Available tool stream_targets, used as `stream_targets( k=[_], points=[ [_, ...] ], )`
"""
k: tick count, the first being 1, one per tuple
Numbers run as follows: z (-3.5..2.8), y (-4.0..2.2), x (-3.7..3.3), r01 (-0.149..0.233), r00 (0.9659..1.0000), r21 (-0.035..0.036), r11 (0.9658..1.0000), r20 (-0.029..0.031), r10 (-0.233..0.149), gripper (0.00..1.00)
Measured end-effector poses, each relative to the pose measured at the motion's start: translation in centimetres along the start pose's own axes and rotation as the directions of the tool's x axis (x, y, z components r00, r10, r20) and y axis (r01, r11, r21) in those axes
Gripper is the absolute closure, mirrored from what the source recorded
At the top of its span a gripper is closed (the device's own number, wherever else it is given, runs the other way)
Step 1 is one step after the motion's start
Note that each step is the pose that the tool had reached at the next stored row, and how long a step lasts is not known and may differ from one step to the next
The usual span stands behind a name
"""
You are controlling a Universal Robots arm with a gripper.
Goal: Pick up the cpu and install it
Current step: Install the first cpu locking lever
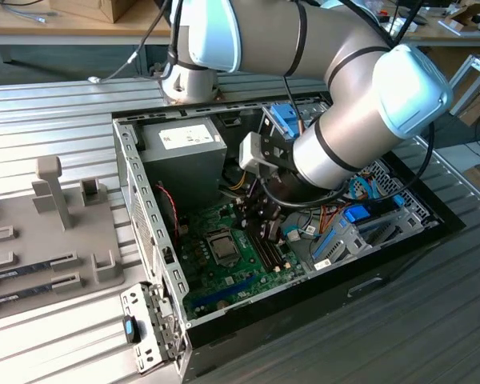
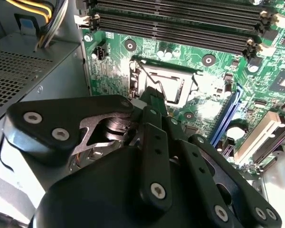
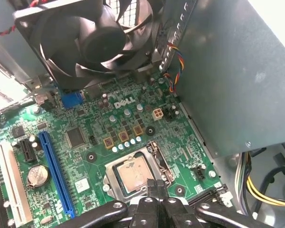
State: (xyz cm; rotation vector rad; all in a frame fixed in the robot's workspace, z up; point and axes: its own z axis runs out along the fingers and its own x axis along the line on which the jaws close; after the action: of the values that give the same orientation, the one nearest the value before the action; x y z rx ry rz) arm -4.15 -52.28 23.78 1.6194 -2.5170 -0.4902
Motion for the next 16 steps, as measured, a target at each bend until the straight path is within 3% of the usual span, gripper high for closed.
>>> stream_targets(
  k=[11, 16],
  points=[
    [-1.07, 0.25, -0.11, 0.001, 1.0000, -0.0009, 1.0000, 0.0020, -0.001, 0.89],
    [-1.23, -0.34, -0.39, -0.001, 1.0000, -0.0082, 1.0000, -0.0015, 0.001, 0.89]
  ],
)
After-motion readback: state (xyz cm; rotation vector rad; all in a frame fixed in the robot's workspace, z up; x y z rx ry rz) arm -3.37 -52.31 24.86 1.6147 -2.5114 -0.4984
